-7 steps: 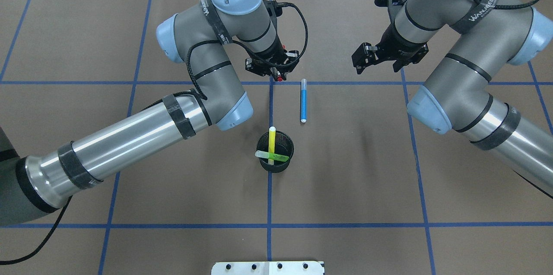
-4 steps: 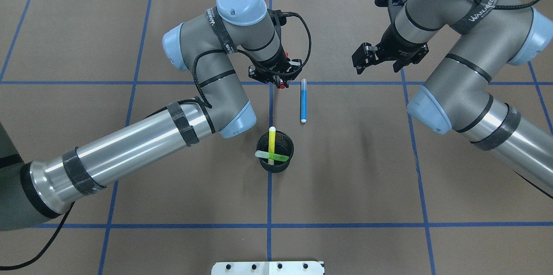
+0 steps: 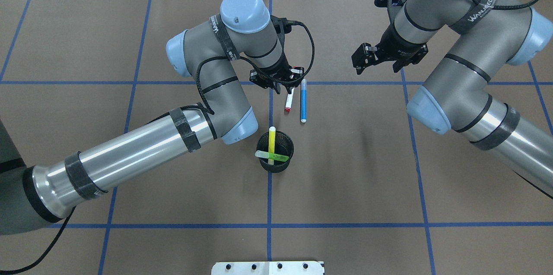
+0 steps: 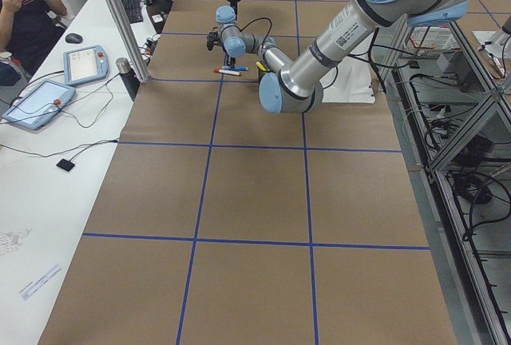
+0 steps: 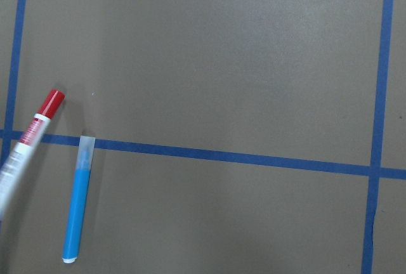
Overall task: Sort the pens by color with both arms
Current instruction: 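Lower the red-capped marker beside the blue marker and open the left gripper, then raise the left gripper away while the right gripper moves over the cup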
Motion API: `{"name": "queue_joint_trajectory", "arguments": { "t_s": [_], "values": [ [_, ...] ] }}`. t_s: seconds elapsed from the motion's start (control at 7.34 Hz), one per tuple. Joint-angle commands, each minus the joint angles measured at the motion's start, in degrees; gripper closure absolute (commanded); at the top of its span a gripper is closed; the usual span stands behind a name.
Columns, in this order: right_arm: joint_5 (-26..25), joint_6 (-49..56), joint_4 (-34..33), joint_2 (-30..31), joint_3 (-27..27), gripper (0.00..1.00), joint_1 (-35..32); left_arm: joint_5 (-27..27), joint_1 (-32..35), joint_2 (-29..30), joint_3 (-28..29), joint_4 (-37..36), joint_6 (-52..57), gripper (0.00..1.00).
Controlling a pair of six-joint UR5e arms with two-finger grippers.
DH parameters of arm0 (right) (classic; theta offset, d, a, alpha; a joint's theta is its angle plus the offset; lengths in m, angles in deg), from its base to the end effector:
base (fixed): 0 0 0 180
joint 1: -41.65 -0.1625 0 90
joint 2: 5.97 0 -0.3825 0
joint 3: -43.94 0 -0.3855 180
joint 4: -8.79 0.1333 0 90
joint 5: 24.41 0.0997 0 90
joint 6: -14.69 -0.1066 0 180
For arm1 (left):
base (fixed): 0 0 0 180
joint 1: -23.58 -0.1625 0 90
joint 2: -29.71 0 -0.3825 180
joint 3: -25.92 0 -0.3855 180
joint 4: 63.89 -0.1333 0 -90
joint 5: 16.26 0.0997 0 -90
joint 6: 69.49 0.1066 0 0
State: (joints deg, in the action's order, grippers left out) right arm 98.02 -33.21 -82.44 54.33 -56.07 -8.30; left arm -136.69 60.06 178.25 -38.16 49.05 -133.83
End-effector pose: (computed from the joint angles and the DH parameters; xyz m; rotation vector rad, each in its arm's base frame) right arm -0.3407 -0.5237 0.2569 0.0920 -0.8441 -0.0613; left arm 0.5826 -0.5294 0.1241 0.0697 1.0595 0.0866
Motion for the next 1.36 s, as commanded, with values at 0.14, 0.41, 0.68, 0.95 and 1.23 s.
{"name": "queue_joint_trajectory", "arguments": {
  "t_s": [0.14,0.41,0.68,0.95,1.23],
  "values": [
    [0.0,-2.09,-0.09,-0.79,0.33,0.01,0.11,-0.51,1.22,0.0,-0.77,-0.08,1.32,0.52],
    [0.09,-4.83,0.0,-1.58,0.51,0.01,0.46,-5.21,5.68,-0.26,-0.87,-0.35,1.93,0.52],
    [0.0,-8.95,-0.35,-4.65,1.56,0.01,1.86,-11.83,9.3,-3.5,-3.22,-0.61,5.09,0.52],
    [-0.09,-14.38,-0.61,-7.72,1.57,0.01,3.7,-17.18,12.81,-9.03,-8.05,-0.79,6.93,0.5],
    [-1.74,-21.85,-0.53,-10.98,1.65,0.01,6.68,-18.96,15.28,-14.39,-12.36,-0.79,7.03,0.48]
  ]
}}
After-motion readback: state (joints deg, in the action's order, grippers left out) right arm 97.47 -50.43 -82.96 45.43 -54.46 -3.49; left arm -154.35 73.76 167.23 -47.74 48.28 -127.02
